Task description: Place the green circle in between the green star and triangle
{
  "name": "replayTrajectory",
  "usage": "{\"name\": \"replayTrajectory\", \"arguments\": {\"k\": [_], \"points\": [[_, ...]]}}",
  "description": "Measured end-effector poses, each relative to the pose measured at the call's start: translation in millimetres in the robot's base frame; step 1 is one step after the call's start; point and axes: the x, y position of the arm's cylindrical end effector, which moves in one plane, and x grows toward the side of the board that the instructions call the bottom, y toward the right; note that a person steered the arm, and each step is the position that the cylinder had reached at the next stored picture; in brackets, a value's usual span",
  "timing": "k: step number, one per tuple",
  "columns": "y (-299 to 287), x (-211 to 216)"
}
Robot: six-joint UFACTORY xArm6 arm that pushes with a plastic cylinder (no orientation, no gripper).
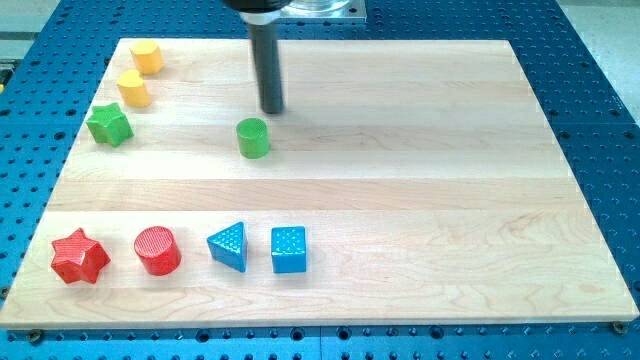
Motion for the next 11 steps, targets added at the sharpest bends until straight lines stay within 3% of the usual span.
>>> {"name": "replayTrajectory", "arguments": {"k": [2,3,4,5,9,10,11], "points": [[-75.9,52.0],[-30.2,45.6],[-7.9,74.2],[-24.6,94.5],[-103.4,87.9],[-76.8,85.5],[-85.5,56.2]]}}
